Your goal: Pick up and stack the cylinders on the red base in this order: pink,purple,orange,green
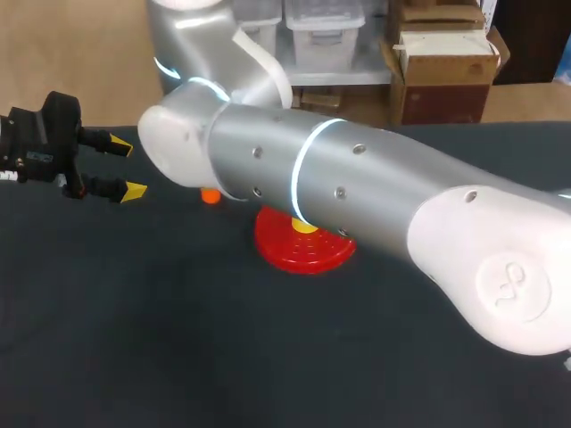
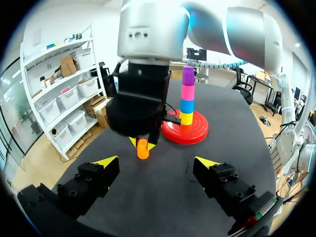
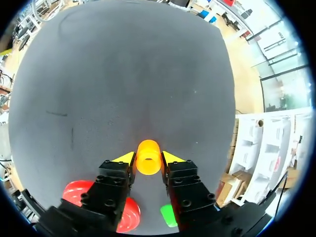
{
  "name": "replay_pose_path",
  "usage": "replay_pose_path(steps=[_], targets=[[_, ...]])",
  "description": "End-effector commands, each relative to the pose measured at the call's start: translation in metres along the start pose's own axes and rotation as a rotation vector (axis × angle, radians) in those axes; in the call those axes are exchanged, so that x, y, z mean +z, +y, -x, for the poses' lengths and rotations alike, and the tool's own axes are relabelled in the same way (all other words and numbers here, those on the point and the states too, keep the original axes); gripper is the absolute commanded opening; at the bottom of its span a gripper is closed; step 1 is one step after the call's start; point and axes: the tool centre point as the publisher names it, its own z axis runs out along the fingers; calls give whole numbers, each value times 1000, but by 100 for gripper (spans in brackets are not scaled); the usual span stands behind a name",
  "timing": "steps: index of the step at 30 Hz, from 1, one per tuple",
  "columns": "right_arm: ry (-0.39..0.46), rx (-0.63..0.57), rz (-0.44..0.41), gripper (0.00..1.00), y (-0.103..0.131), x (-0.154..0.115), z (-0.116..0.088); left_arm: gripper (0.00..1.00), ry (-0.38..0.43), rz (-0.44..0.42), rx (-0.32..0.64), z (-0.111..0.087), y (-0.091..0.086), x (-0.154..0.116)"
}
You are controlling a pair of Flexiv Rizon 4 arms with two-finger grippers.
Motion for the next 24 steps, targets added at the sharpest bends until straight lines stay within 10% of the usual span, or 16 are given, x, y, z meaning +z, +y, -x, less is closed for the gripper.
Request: replay_pose_path(steps=[1,14,24], targets=[[11,-15,502,0,-10,-51,-3,100,-6,5,3,-2,-1,0],[25,-90,432,0,18,-224,-57,100,-6,5,3,-2,-1,0],[-29,64,379,0,56,-256,-107,100,-6,5,3,-2,-1,0]])
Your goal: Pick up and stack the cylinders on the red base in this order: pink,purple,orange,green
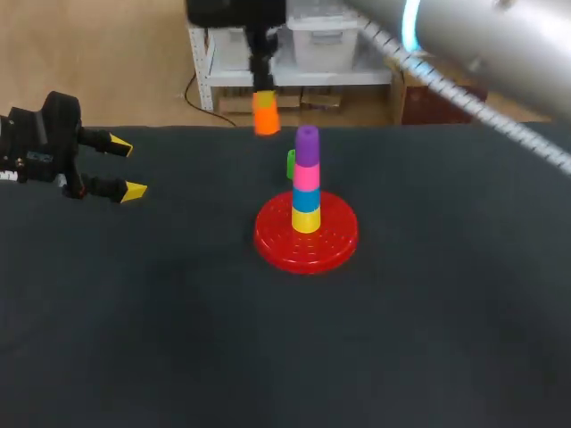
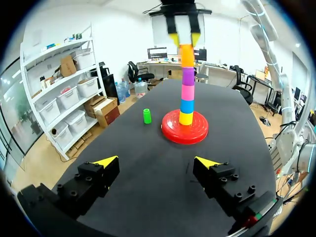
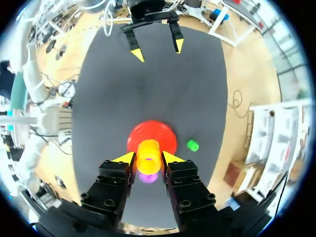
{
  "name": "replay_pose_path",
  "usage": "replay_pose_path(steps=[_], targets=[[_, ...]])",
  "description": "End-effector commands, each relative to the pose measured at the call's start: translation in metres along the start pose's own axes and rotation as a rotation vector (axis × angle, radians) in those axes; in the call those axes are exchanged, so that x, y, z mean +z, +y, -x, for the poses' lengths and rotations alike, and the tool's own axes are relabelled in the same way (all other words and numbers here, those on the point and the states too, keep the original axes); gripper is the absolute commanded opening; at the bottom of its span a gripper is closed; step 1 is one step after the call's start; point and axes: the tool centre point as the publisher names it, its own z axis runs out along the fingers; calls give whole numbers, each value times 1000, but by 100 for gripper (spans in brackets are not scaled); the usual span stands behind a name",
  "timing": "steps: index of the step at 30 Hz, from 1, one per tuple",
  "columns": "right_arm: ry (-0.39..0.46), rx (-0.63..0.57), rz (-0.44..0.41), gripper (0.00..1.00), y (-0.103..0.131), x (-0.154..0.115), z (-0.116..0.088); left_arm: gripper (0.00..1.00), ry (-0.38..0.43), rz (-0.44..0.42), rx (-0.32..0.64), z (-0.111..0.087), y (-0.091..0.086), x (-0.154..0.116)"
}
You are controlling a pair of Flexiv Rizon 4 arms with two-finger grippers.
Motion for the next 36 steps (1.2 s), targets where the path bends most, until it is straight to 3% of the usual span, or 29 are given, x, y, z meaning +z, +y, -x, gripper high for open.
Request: replay_pose_path(steps=[1,13,36], targets=[[-51,35,102,0,5,-14,-13,100,-6,5,3,-2,-1,0],[-32,77,196,0,-10,7,-34,100,-6,5,3,-2,-1,0],[-13,115,173,0,-24,29,-47,100,-6,5,3,-2,-1,0]])
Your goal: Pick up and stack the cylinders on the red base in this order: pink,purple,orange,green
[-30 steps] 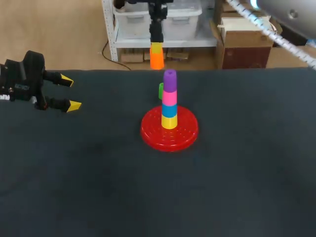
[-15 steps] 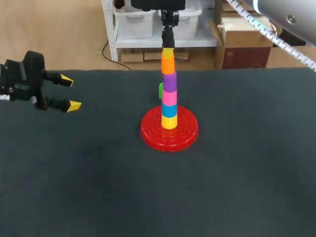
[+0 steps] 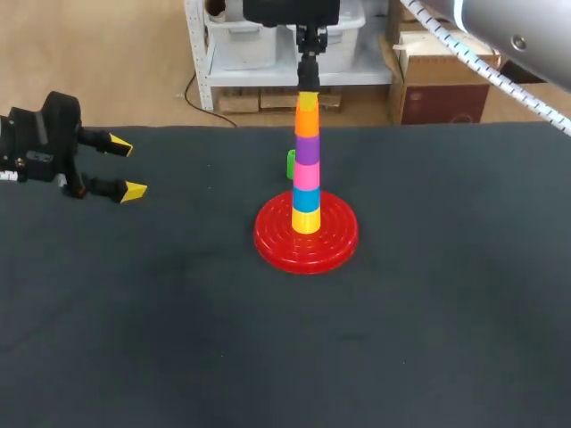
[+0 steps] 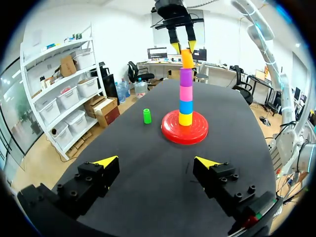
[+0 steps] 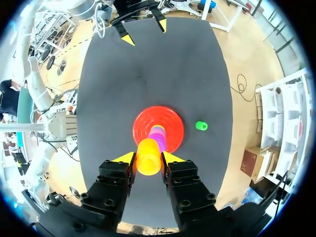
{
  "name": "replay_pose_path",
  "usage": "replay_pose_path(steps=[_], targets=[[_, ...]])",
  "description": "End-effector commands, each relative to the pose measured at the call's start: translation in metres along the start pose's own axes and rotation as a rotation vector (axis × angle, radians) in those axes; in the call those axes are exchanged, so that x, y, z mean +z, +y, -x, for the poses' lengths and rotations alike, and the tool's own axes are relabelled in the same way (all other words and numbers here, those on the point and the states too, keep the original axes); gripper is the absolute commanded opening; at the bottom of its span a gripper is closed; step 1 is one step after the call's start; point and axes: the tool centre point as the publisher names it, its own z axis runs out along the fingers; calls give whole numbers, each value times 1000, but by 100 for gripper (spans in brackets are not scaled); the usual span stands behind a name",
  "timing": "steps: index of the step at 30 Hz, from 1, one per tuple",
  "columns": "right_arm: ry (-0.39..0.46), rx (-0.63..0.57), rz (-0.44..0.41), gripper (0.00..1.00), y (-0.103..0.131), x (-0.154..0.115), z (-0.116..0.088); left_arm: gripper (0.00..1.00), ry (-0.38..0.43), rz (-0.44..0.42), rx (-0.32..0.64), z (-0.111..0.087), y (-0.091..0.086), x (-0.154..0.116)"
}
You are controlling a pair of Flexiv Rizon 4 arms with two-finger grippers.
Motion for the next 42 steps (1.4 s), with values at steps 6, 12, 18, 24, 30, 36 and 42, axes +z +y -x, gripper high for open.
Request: replay_pose_path(steps=[6,12,18,24,30,36,42], targets=[[25,6,81,0,-11,0,3,100,-6,5,3,-2,-1,0],[27,8,74,0,-12,0,1,100,-6,5,3,-2,-1,0],[43,16,63,0,-12,-5,-1,100,-6,5,3,-2,-1,0],[29,-3,82,0,-14,2,4,100,-6,5,3,-2,-1,0],[28,-10,88,0,-10,7,11,100,-6,5,3,-2,-1,0],[48,11,80,0,2,6,13,100,-6,5,3,-2,-1,0],[88,37,62,0,10,0,14,100,-6,5,3,-2,-1,0]])
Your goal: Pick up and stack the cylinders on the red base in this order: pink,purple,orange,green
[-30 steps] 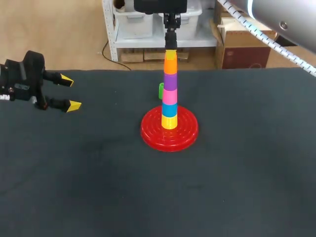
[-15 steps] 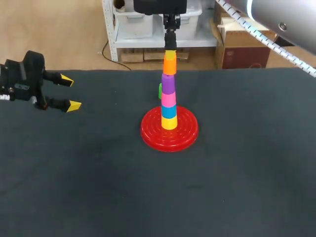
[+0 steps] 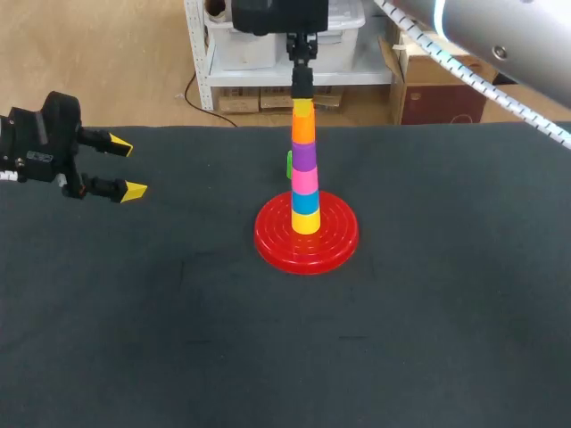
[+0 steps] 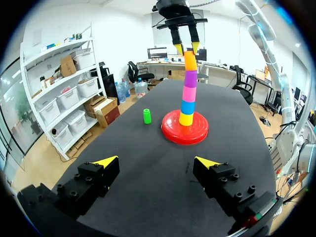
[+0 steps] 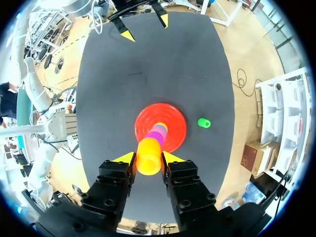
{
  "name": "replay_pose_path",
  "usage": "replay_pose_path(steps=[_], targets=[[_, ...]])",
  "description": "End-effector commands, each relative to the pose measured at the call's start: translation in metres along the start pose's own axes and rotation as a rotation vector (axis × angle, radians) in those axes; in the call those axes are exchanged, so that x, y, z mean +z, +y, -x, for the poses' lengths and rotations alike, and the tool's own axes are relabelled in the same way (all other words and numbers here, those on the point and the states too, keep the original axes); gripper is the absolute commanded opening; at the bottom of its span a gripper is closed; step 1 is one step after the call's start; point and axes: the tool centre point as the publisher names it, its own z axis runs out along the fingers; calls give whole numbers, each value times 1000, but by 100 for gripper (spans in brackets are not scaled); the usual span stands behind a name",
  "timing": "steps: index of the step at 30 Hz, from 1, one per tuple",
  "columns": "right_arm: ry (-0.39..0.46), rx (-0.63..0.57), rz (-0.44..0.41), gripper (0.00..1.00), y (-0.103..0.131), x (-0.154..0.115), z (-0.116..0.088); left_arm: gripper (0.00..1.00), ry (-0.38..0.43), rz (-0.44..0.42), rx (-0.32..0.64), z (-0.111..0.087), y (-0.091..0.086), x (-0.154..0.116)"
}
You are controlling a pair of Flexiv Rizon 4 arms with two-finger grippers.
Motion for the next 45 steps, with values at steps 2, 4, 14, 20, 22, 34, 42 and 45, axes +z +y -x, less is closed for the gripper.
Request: replay_pose_path(steps=[2,4,14,20,22,34,42,45], targets=[[45,24,57,0,0,-3,7,100,-6,5,3,-2,-1,0],[44,31,57,0,2,0,7,100,-6,5,3,-2,-1,0],[99,95,44,0,10,10,2,100,-6,5,3,-2,-1,0],[109,142,-42,0,15,4,0,100,-6,5,3,-2,-1,0],[100,152,-63,0,16,3,-1,100,-6,5,3,-2,-1,0],[61,173,-125,0,14,-2,-4,100,-6,5,3,-2,-1,0],[39,190,-131,0,19,4,-6,100,-6,5,3,-2,-1,0],[32,200,-142,0,20,8,-7,100,-6,5,3,-2,-1,0]])
